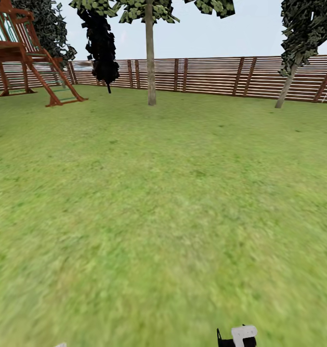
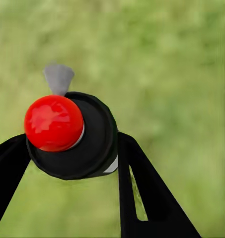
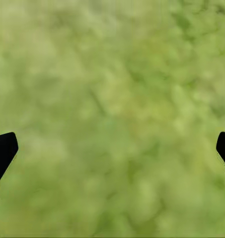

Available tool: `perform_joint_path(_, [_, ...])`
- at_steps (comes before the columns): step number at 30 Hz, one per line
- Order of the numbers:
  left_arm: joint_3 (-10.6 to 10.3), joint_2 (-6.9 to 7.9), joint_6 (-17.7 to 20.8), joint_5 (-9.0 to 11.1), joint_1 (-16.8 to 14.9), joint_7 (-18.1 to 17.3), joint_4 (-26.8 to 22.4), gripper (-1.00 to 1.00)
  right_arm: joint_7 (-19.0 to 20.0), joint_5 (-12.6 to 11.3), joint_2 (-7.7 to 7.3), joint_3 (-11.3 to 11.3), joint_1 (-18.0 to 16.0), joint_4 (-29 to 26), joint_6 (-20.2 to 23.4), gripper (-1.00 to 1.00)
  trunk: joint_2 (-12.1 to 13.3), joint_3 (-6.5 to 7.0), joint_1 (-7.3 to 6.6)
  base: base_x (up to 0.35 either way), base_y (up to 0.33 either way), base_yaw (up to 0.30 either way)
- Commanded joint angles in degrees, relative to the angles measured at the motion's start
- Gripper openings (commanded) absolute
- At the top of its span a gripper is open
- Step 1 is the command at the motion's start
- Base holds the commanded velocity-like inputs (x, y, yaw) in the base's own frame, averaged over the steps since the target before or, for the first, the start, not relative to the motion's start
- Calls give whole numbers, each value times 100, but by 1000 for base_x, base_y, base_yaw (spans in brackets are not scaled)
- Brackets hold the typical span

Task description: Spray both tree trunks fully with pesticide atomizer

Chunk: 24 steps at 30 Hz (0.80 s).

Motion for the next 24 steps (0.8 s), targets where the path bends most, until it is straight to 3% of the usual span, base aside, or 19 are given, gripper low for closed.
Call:
perform_joint_path(1, [1, 0, 0, 1, -1, 0, 1, -100, 1, 0, 0, 0, 0, 0, 0, 100, 0, 0, 0, 340, 0, 0])
perform_joint_path(24, [0, 0, 0, 1, 2, 0, 2, -100, -3, 0, 0, 0, 0, 0, 0, 100, 0, 0, 0, 340, 0, 0])
